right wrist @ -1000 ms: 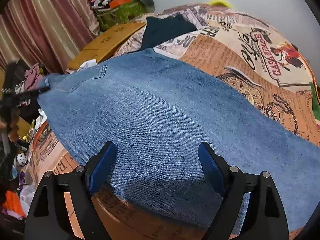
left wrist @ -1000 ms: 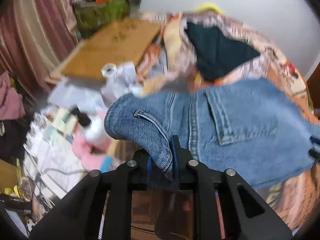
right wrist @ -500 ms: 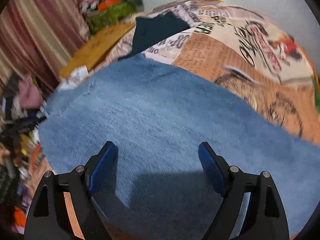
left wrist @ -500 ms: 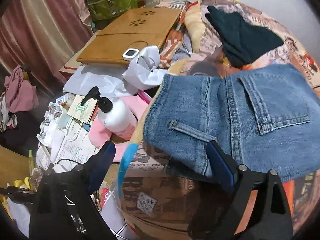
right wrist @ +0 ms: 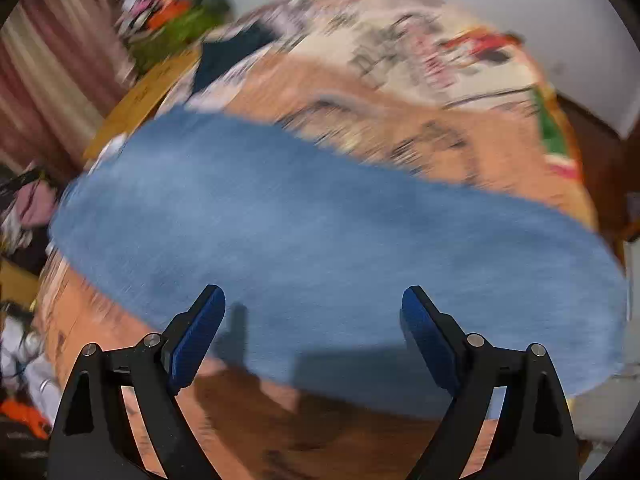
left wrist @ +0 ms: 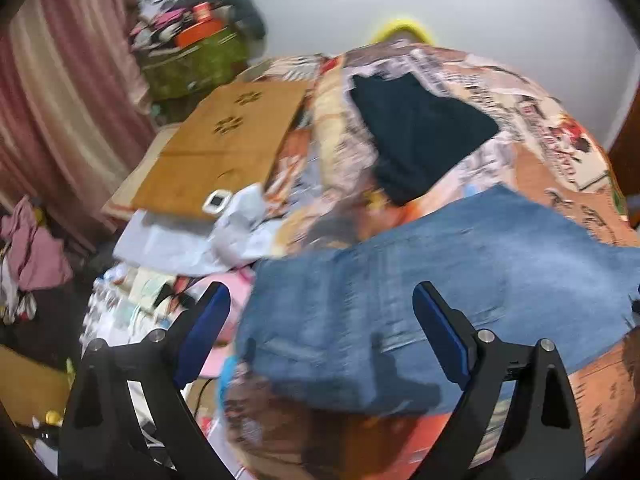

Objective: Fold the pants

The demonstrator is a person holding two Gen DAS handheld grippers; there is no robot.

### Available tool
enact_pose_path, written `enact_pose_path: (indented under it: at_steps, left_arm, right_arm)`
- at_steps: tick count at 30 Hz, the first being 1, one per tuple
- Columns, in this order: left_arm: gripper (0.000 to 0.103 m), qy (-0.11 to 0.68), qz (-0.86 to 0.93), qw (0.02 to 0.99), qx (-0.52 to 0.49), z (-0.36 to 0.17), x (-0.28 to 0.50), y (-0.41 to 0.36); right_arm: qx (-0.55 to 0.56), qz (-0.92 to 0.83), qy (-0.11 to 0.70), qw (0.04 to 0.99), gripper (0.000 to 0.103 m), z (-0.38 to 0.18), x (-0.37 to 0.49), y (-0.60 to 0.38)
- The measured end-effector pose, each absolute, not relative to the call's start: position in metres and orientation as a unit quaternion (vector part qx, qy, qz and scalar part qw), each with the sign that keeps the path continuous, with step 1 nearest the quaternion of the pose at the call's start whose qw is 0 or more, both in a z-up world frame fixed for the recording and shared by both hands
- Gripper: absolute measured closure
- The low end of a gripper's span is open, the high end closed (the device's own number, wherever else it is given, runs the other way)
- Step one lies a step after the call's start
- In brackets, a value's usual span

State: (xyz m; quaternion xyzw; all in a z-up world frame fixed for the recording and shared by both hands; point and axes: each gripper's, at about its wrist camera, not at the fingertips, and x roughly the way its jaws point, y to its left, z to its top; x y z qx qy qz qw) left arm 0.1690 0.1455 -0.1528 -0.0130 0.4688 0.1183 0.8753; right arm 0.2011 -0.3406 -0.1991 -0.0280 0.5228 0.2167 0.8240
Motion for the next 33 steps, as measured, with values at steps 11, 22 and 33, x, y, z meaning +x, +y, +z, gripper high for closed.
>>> enact_pose_path:
  at_steps: [11, 22, 33]
  left_arm:
    - [0.010, 0.532, 0.015, 0.845, 0.054, -0.189, 0.235, 0.029]
    - [0.009, 0.556, -0.044, 0.825, 0.096, -0.227, 0.256, -0.061]
    - [0.009, 0.560, -0.058, 0.823, 0.078, -0.235, 0.267, -0.088]
  right_arm:
    - [0.027, 0.094, 0.525, 0.846, 0.015, -0.219, 0.182, -0.431]
    - [0.163, 0.044, 0.490, 0.855, 0.014, -0.200, 0.140, -0.515]
    - [0.322, 0.023, 0.514, 0.795, 0.014, -0.255, 0.159, -0.543]
